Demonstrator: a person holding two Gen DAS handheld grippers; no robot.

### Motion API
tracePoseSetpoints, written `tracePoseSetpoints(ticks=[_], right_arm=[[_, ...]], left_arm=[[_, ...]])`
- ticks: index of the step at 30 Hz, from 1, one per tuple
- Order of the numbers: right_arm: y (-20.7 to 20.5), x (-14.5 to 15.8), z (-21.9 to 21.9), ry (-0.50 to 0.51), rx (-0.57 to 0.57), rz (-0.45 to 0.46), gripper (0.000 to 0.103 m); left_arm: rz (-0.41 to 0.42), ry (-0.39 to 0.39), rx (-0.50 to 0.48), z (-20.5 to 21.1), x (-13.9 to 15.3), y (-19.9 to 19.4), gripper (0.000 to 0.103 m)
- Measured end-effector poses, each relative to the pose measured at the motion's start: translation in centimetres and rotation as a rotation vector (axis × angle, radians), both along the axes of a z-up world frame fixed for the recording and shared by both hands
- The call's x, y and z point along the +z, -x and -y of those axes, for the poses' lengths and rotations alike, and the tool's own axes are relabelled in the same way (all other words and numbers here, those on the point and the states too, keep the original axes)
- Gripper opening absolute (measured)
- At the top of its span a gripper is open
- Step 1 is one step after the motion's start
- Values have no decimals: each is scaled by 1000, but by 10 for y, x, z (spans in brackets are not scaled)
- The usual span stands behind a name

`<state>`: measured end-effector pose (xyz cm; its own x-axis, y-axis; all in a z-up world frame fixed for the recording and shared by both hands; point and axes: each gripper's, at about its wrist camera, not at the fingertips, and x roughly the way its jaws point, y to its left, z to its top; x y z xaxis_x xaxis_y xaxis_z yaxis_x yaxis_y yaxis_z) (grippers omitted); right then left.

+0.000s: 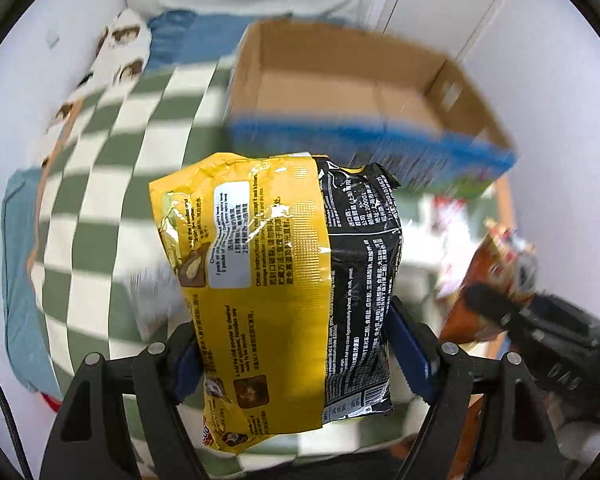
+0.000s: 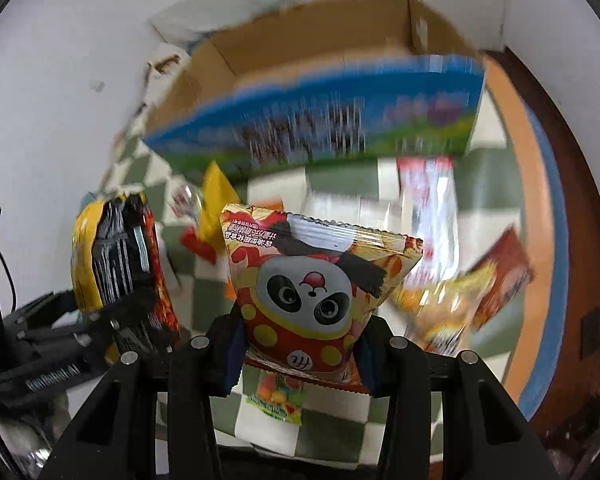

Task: Organize snacks
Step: 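Carry both bags into the cardboard box and open both tools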

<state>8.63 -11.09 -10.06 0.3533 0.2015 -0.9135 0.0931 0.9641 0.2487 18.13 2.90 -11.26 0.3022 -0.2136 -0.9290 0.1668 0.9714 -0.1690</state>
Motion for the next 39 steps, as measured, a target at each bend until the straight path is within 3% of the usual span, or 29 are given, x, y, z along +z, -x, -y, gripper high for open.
tracePoseSetpoints(ticks=[7, 12, 17, 23, 26, 32, 33, 35, 36, 37, 39], right_arm=[[-73, 56, 30, -29, 44, 101, 48], [-156, 64, 53, -10, 73, 114, 48], [-239, 32, 61, 4, 126, 39, 48], [-303, -25, 67, 29, 183, -92, 48], [-325, -44, 71, 29, 189, -133, 48], [-347, -62, 68, 29, 209, -177, 48], [-351, -66, 68, 28, 209, -190, 51], [-350, -71, 70, 26, 192, -210, 73], [-353, -74, 71, 19, 184, -215, 89], [-354, -75, 74, 12, 171, -221, 94], [-354, -76, 74, 7, 151, -223, 94]], left_arm=[[63, 33, -13, 43, 46, -84, 79], [10, 17, -12, 76, 31, -177, 79], [-121, 16, -8, 91, -11, -250, 79], [-233, 0, 3, 100, -57, -295, 79], [-255, -19, -3, 104, -72, -309, 79], [-255, -50, -24, 113, -76, -321, 77], [-258, -54, -28, 115, -77, -324, 79], [-261, -62, -25, 114, -82, -326, 79], [-268, -63, -24, 112, -84, -327, 79], [-277, -61, -26, 115, -85, -325, 81], [-281, -68, -22, 111, -87, -321, 82]])
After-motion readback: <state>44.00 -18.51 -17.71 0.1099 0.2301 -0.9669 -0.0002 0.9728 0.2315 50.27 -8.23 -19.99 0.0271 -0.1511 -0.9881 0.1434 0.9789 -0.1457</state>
